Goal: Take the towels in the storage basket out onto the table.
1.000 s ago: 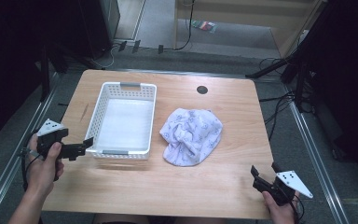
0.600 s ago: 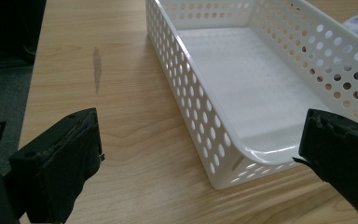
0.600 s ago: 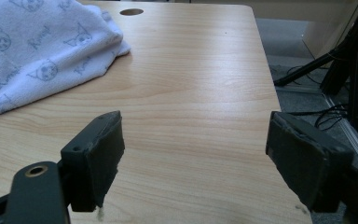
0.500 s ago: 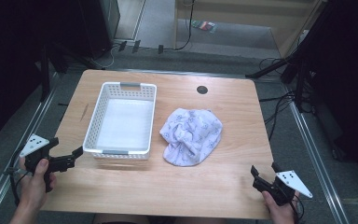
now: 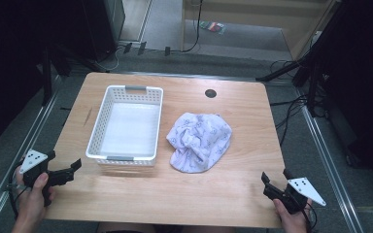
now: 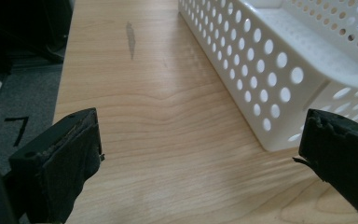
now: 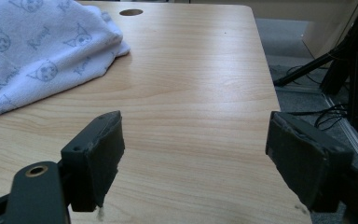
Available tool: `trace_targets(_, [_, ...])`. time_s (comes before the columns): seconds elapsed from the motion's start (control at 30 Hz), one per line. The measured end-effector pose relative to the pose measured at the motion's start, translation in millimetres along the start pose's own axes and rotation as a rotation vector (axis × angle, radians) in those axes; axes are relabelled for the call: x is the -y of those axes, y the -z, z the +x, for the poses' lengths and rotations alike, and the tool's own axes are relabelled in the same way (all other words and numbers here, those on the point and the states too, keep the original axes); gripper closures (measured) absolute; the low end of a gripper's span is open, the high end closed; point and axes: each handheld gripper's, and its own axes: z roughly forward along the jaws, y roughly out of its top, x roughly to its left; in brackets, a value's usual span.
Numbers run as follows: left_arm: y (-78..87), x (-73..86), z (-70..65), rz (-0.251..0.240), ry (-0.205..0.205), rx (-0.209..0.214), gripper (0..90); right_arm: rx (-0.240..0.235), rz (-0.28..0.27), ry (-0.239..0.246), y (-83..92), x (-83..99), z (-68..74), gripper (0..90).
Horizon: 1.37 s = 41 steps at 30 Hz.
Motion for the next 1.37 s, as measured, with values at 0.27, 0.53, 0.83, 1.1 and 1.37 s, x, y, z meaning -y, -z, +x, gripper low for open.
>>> trace_targets(0.27, [0.9,11.0,13.2,0.004,0.033,-0.012,0.0,0.001,-0.001,-0.001,0.2,0.1,0.0,19.7])
trace_targets(0.53, [-2.4,15.6,20.9,0.016,0.071,-0.02,0.0,0.001,-0.001,-0.001,0.2,0.0,0.1,19.7])
trace_targets(0.83, [-0.2,18.3,27.0,-0.018,0.139,-0.008,0.0,-0.002,-0.005,0.003,0.7,0.3,0.2,19.6])
trace_targets(1.1, [-3.7,16.8,19.6,0.012,0.085,-0.01,0.0,-0.007,-0.012,0.004,1.0,0.5,0.3,19.6])
trace_targets(1.37, [-5.0,16.1,22.0,0.035,0.115,-0.005,0.0,-0.008,-0.01,0.005,1.0,0.5,0.2,19.5])
